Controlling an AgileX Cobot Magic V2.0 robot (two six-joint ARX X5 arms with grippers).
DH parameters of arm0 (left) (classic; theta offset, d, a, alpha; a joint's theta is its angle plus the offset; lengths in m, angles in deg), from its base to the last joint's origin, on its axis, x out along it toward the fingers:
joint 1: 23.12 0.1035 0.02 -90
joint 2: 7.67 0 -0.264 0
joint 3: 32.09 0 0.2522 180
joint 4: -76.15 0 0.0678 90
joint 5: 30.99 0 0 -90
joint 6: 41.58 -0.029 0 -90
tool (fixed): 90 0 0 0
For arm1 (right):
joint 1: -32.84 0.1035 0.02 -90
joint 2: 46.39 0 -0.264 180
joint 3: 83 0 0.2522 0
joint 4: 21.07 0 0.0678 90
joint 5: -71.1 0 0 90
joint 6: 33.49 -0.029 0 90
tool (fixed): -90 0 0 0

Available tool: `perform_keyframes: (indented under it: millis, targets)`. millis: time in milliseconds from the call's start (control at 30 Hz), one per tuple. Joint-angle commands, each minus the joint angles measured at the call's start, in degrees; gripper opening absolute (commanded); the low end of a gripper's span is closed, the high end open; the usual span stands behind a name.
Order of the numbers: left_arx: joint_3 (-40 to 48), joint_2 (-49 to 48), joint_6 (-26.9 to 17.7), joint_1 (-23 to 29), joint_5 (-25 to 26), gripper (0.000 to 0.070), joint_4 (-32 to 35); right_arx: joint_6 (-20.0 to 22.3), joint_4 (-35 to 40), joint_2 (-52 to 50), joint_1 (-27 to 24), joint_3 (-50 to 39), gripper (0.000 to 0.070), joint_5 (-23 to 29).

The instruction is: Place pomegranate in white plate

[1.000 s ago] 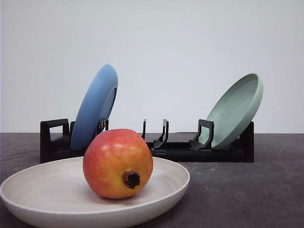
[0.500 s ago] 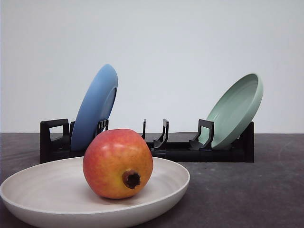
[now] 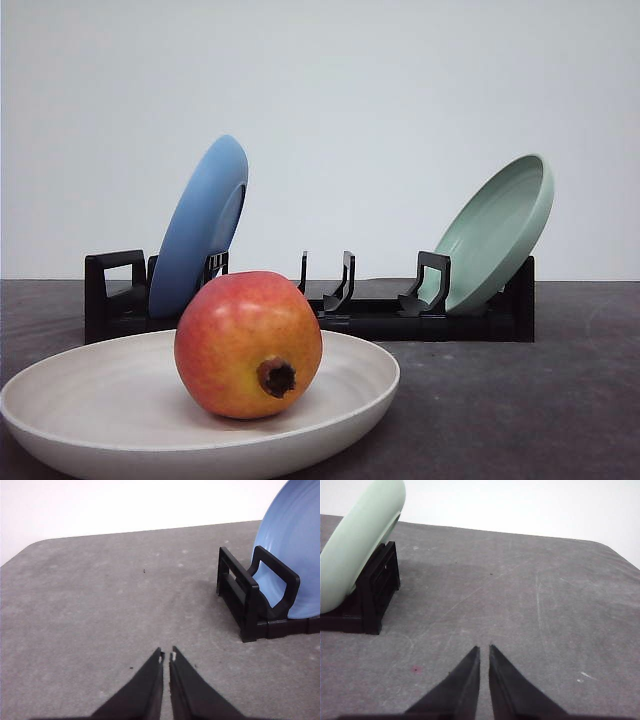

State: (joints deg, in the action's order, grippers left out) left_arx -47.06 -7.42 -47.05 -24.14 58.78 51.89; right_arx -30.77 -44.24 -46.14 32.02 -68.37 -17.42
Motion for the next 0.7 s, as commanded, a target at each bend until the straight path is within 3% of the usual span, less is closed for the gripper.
perform_keyframes:
  millis: [0,667]
  targets:
    - [0.57,-0.09,-0.23,0.04,-0.17,0.0,-0.24,0.02,0.61,-0.04,-0.11,-0.17,0.0029,0.02]
    - [0.57,-0.09,-0.23,0.04,-0.17,0.0,-0.24,0.03,0.61,-0.04,-0.11,-0.17,0.0029,0.02]
